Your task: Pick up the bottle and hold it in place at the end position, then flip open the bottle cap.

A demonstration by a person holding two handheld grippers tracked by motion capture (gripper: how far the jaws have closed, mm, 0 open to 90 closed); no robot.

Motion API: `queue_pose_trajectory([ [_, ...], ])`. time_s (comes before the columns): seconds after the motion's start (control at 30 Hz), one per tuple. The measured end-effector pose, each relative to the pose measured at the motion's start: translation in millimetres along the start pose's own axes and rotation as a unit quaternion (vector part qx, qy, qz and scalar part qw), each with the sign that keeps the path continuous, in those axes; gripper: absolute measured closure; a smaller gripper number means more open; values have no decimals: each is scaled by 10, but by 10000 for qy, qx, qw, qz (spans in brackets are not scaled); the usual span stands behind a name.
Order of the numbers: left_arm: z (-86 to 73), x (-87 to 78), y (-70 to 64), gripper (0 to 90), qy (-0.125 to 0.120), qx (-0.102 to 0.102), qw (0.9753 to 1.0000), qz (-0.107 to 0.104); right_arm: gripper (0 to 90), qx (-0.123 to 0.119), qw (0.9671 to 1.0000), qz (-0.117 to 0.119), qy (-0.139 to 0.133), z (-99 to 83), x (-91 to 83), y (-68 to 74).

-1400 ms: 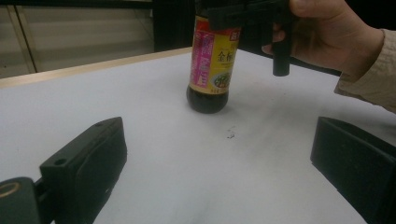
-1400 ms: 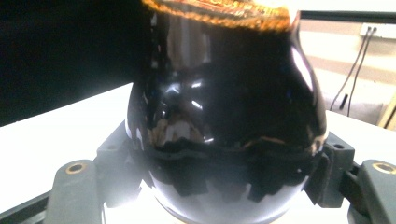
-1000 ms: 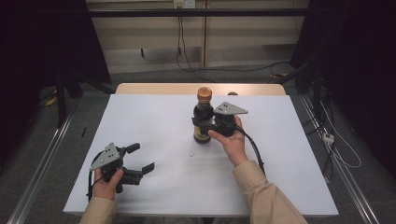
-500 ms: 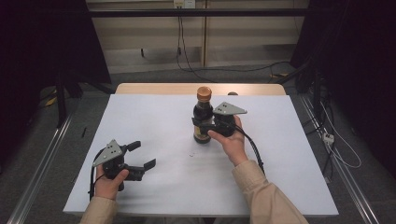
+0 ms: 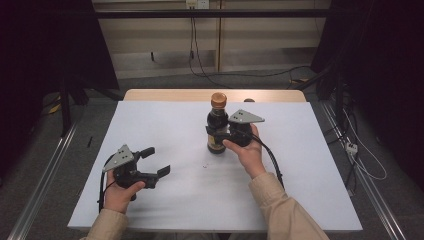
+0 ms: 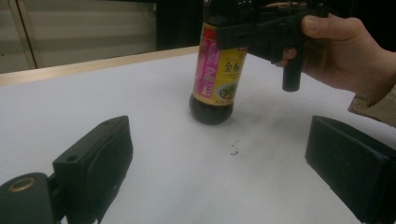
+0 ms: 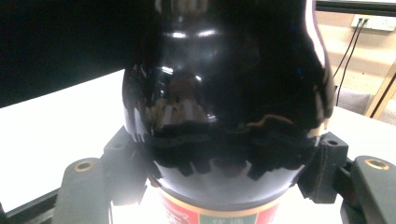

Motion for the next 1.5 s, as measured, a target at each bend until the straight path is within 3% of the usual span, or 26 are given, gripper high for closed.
queue_pose_trajectory([
  [0.2, 94, 22, 22, 72, 28, -171, 9998, 75, 304, 0, 10000, -11, 23, -1, 1, 0],
  [0.4, 148, 36, 7, 116, 76, -175, 9998, 6, 304, 7, 10000, -15, 21, -2, 3, 0],
  [0.6, 234, 63, 6, 267, 135, -95, 9999, 5, 304, 5, 10000, 13, 39, -1, 3, -5],
  [0.7, 281, 72, -4, 393, 124, 19, 9999, -1, 304, -5, 10000, -7, 37, -2, 4, -2],
  [0.83, 393, 141, 3, 492, 247, 145, 9995, 107, 304, 1, 10000, -21, 47, -3, 2, 0],
  [0.93, 442, 210, -27, 550, 378, 188, 9991, -106, 304, -3, 10000, -25, 55, -2, 2, -1],
  [1.17, 600, 280, -8, 563, 374, 41, 9992, -141, 305, -9, 10000, -23, 60, -3, 2, 0],
  [1.2, 634, 291, -11, 563, 362, 2, 9990, -248, 305, -9, 10000, -23, 60, -3, 2, 0],
  [1.37, 825, 318, -4, 788, 337, -2, 9984, -461, 305, 1, 10000, -48, 43, -4, 3, 4],
  [1.5, 930, 344, -2, 879, 396, 79, 9981, -472, 305, 2, 10000, -46, 61, -5, 0, 2],
])
Point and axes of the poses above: each handheld gripper's, and its own axes: x roughly forward along the jaws, z roughly out of its top, y roughly to its left, the point moved 8 cm from there along x, roughly forward along the jaws, and after that the axes turned 15 degrees about y, right-handed, at the moved point
